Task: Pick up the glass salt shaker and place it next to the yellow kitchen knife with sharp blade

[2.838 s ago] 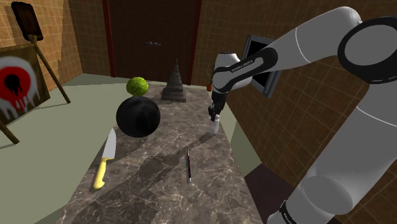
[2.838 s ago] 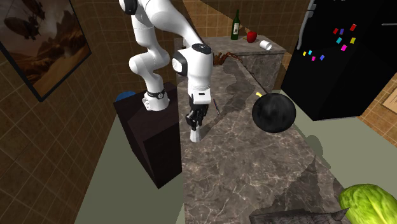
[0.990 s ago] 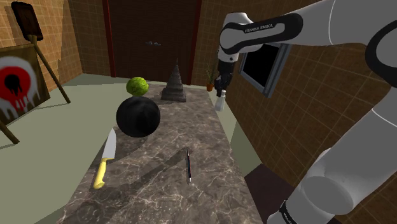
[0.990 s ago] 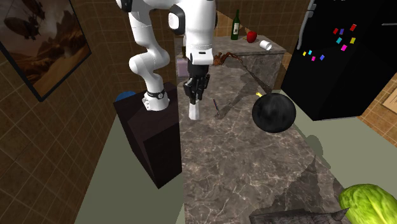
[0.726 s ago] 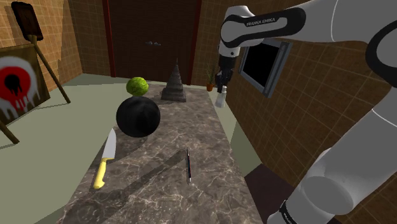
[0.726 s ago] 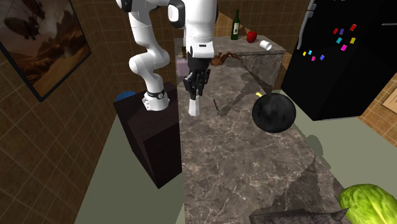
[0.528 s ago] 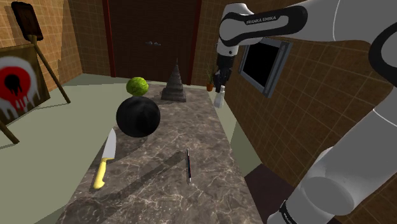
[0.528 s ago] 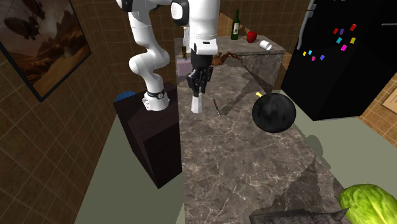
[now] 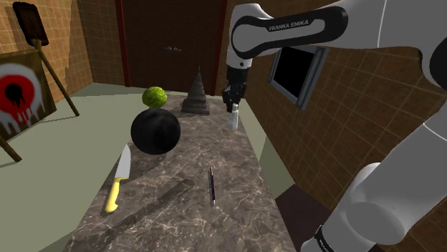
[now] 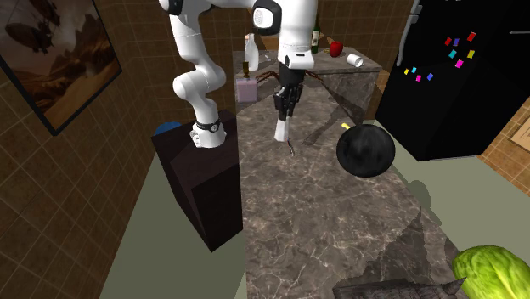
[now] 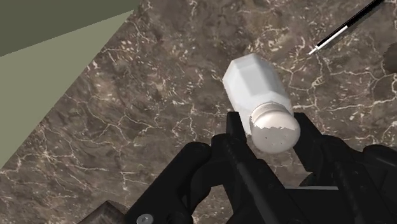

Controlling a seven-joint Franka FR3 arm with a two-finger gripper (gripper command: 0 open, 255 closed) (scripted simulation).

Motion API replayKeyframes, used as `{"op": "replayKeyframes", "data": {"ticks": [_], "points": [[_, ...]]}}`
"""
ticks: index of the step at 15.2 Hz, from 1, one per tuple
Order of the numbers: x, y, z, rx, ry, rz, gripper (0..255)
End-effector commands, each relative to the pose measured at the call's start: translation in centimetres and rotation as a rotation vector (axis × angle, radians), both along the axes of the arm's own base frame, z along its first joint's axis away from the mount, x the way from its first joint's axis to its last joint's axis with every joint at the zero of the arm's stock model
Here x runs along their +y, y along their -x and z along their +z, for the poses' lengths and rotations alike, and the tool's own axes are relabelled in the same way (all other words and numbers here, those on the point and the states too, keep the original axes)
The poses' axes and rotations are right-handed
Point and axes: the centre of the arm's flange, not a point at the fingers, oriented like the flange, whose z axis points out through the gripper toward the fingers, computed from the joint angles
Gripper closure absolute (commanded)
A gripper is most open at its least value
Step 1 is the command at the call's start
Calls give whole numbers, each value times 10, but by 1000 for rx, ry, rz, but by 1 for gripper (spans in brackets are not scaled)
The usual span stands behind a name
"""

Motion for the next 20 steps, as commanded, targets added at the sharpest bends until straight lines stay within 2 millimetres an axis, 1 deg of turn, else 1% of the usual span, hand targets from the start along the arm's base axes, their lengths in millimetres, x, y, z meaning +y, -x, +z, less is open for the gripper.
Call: {"op": "replayKeyframes", "data": {"ticks": [1,20], "points": [[27,1,-4,0,0,-1,255],[274,26,-42,0,0,-1,255]]}}
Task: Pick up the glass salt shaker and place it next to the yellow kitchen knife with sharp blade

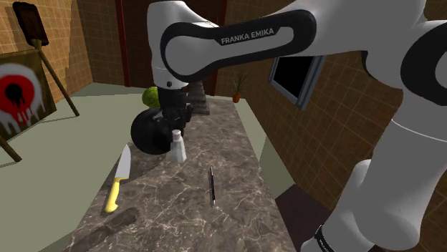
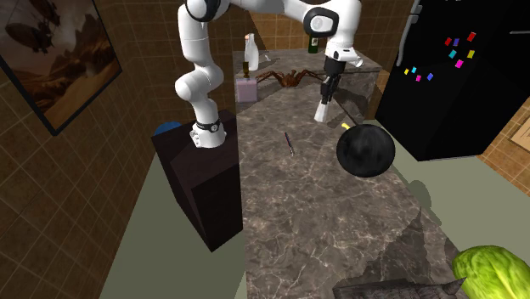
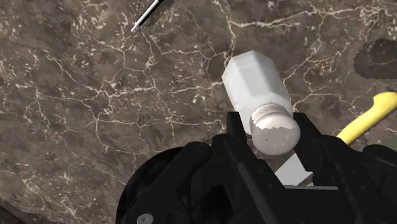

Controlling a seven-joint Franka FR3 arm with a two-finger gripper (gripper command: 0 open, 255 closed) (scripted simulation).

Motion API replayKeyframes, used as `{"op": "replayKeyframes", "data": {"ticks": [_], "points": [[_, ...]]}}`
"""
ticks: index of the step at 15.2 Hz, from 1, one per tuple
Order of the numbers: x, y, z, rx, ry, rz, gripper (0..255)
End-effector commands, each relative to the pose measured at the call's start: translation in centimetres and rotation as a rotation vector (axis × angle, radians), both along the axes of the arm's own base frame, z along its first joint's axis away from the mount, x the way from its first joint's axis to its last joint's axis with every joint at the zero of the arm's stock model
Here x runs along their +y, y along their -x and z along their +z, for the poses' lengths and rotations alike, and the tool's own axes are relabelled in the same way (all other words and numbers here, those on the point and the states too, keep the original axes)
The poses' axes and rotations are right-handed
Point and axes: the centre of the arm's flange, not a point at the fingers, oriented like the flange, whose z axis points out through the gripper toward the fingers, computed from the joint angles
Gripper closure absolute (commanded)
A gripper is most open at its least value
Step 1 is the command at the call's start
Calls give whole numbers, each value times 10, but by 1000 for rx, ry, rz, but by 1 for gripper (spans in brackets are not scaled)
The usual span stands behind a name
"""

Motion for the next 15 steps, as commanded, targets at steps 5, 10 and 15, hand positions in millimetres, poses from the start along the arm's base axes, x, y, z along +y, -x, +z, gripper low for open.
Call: {"op": "replayKeyframes", "data": {"ticks": [5,10,15], "points": [[78,8,-11,0,0,-1,255],[143,14,-21,0,0,-1,255],[208,21,-31,0,0,-1,255]]}}
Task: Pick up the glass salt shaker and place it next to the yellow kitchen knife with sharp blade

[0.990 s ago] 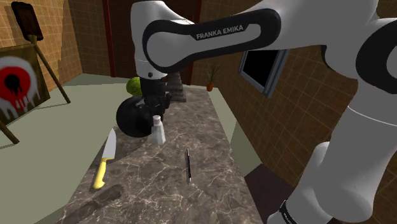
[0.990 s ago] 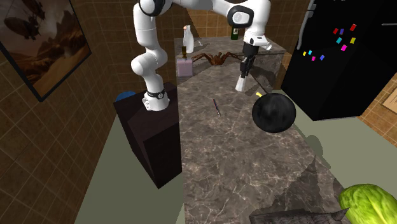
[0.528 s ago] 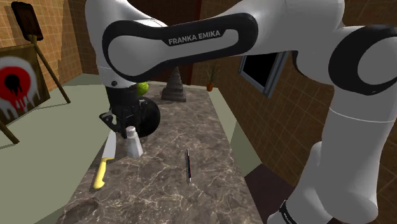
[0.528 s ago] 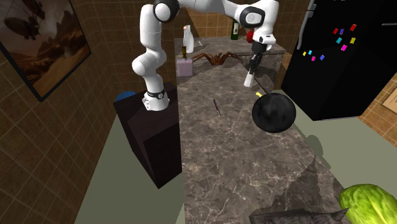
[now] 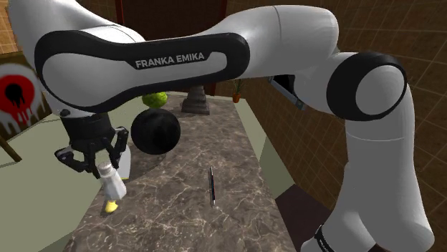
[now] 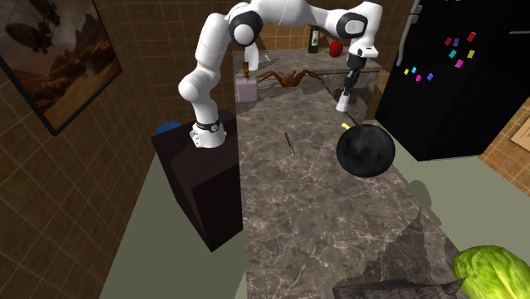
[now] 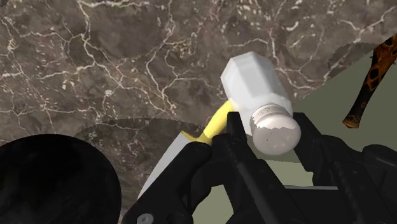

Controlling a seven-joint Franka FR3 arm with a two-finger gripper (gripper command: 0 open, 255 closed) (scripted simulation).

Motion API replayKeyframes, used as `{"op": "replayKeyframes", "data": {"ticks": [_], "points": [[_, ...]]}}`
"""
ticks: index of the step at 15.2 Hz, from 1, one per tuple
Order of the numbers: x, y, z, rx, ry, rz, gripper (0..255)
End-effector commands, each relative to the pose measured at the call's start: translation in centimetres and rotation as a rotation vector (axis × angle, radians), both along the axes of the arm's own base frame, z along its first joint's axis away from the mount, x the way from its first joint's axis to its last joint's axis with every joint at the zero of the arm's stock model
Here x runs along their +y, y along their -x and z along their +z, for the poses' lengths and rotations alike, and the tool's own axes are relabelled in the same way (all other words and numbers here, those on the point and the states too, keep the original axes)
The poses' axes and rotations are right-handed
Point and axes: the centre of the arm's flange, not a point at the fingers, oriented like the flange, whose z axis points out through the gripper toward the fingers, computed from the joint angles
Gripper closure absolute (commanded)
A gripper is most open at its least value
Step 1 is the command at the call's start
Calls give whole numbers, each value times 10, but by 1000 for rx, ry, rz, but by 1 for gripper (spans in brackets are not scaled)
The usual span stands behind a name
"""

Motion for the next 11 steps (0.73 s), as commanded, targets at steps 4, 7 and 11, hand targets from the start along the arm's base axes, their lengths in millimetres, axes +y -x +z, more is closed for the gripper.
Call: {"op": "replayKeyframes", "data": {"ticks": [4,7,11], "points": [[52,6,-12,0,0,-2,255],[52,6,-28,0,0,-2,255],[52,6,-49,0,0,-2,255]]}}
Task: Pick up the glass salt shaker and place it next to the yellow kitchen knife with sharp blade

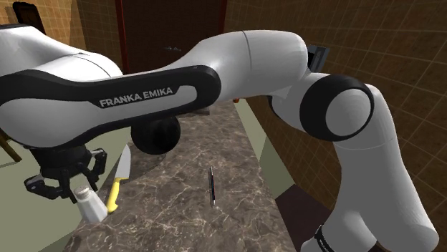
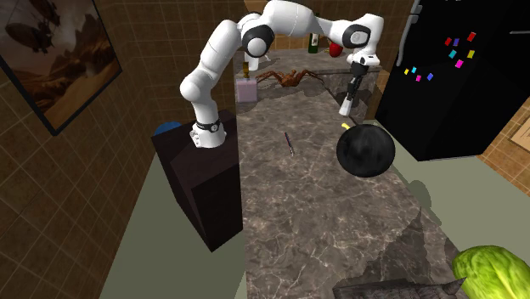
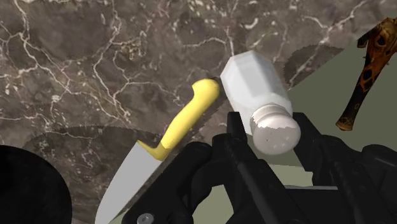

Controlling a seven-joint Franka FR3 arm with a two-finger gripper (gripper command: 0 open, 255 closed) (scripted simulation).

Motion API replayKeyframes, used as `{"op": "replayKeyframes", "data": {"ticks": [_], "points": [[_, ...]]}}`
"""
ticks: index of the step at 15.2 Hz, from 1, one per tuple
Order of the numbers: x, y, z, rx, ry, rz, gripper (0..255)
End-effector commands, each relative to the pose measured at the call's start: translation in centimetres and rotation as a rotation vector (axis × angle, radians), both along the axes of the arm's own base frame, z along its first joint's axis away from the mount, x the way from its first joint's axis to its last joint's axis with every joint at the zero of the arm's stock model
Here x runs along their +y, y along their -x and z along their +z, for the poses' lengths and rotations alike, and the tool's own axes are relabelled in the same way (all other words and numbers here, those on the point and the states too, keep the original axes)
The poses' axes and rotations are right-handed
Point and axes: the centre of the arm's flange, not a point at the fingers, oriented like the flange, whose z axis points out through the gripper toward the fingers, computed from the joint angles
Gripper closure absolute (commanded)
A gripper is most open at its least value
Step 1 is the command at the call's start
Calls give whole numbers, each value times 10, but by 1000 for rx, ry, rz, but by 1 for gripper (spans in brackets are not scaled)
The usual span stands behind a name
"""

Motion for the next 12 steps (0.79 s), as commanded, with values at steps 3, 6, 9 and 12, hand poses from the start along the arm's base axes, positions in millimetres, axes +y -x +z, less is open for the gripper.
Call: {"op": "replayKeyframes", "data": {"ticks": [3,6,9,12], "points": [[0,0,-21,0,0,0,255],[0,0,-34,0,0,0,255],[0,0,-34,0,0,0,255],[0,0,-34,0,0,0,255]]}}
